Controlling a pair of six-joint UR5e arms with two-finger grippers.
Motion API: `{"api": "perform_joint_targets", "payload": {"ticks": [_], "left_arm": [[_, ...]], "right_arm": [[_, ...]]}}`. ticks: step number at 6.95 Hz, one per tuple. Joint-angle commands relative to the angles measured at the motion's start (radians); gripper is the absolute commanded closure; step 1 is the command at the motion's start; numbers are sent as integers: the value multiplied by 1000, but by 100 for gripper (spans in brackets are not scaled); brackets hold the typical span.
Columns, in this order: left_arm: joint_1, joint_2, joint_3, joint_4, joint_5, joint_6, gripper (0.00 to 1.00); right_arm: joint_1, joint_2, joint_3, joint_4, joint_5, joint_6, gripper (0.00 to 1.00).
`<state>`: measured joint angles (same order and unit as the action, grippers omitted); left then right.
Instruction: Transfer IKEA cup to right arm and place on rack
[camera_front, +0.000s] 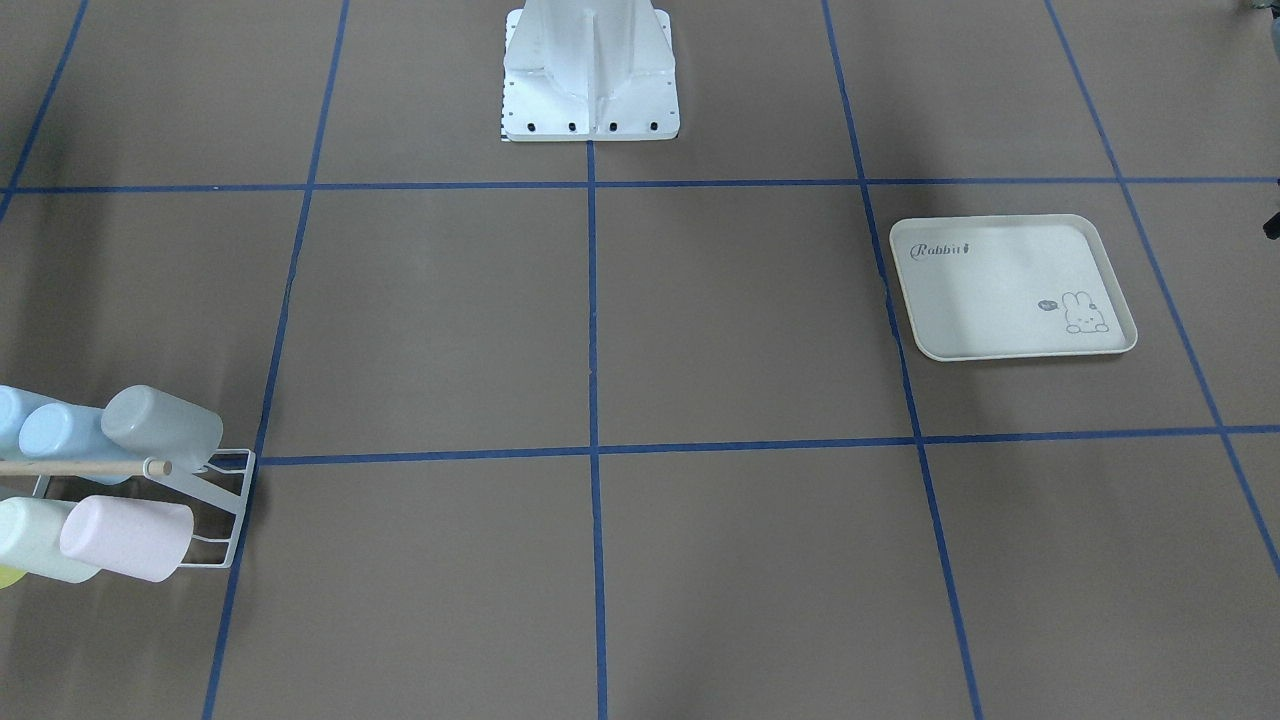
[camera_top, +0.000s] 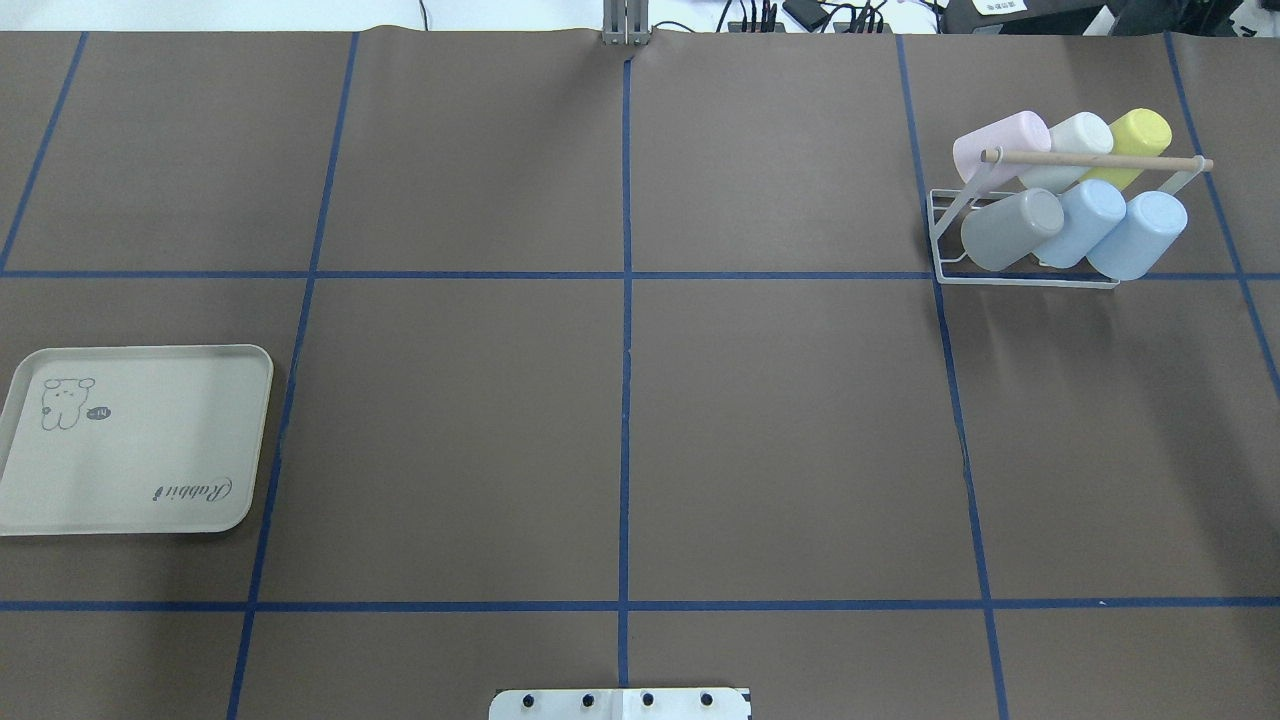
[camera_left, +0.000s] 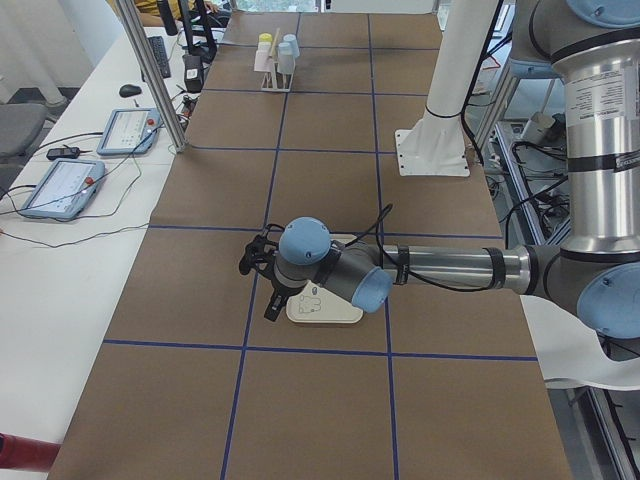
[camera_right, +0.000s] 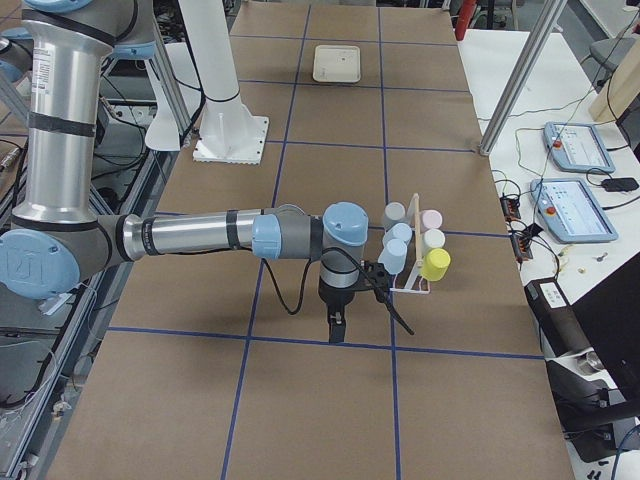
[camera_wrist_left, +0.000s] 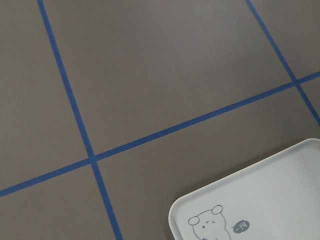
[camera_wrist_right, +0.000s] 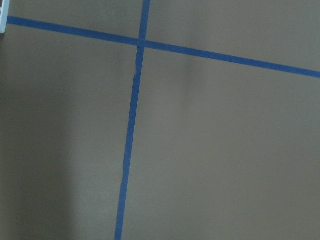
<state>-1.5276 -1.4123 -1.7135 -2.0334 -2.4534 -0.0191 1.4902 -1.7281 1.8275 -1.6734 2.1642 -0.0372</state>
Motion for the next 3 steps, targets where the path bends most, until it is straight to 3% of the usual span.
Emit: {"api": "perform_joint_targets", "payload": {"ticks": [1, 3], "left_arm": [[-48, 10, 6, 71, 69, 109, 0], [-97, 9, -32, 128, 216, 197, 0]], "right_arm": [[19, -2, -36, 1, 55, 0, 1], [71, -8, -39, 1, 45, -4, 1]]}}
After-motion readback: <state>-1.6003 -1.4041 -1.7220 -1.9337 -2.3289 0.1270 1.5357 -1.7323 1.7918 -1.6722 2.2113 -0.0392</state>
